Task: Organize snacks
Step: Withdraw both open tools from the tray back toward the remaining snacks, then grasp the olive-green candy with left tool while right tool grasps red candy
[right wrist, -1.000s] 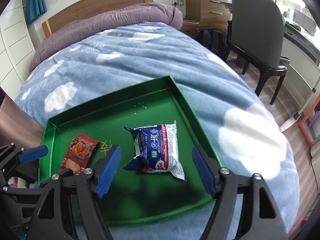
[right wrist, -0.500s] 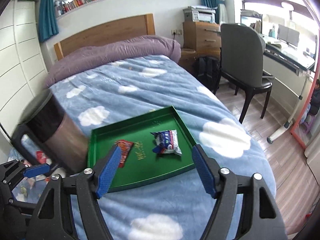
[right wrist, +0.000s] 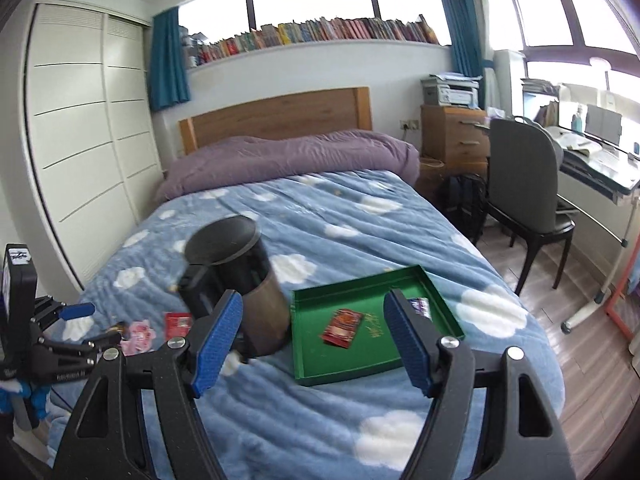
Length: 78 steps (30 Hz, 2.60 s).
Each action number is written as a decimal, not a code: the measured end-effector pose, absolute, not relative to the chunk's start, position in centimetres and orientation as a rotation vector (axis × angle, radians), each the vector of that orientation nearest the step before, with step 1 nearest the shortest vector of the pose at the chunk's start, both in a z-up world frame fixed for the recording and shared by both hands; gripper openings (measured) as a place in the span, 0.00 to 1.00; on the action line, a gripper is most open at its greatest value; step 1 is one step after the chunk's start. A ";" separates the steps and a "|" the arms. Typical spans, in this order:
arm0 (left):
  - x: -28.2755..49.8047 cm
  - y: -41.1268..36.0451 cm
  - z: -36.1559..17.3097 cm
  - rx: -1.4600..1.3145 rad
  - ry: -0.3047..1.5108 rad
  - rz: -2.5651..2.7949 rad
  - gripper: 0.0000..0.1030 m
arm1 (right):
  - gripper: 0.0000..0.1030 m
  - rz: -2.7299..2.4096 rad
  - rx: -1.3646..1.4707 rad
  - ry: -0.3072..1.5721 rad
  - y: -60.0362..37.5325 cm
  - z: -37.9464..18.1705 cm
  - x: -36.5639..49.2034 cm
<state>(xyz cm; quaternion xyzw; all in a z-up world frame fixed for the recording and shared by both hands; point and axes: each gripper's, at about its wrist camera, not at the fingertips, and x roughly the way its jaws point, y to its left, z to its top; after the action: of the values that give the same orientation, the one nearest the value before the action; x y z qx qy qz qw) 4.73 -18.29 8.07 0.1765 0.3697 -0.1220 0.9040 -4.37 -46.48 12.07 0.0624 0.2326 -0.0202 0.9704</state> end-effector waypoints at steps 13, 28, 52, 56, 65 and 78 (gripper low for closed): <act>2.8 -0.7 2.5 0.146 0.890 -0.006 0.58 | 1.00 0.097 0.083 0.511 -35.2 9.4 -3.6; 4.1 2.6 -4.6 -0.001 1.034 0.010 0.58 | 1.00 0.165 0.056 0.689 -27.3 1.0 1.6; 12.2 0.8 -13.7 -0.258 1.151 0.059 0.58 | 1.00 0.099 0.091 0.856 -24.7 -11.6 13.5; 12.5 1.2 -14.7 -0.294 1.158 0.070 0.58 | 1.00 0.097 0.091 0.863 -24.5 -12.4 14.9; 12.9 0.7 -15.6 -0.368 1.176 0.090 0.58 | 1.00 0.099 0.078 0.870 -24.2 -13.8 16.8; 13.1 0.8 -17.0 -0.450 1.182 0.120 0.57 | 0.90 0.115 0.094 0.920 -24.8 -16.3 18.6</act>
<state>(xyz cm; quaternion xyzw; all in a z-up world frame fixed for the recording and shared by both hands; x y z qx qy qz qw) 13.13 0.82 -16.96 -0.2104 0.5522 0.0561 0.8048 18.58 -24.80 -16.35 0.0454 0.4437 0.0552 0.8933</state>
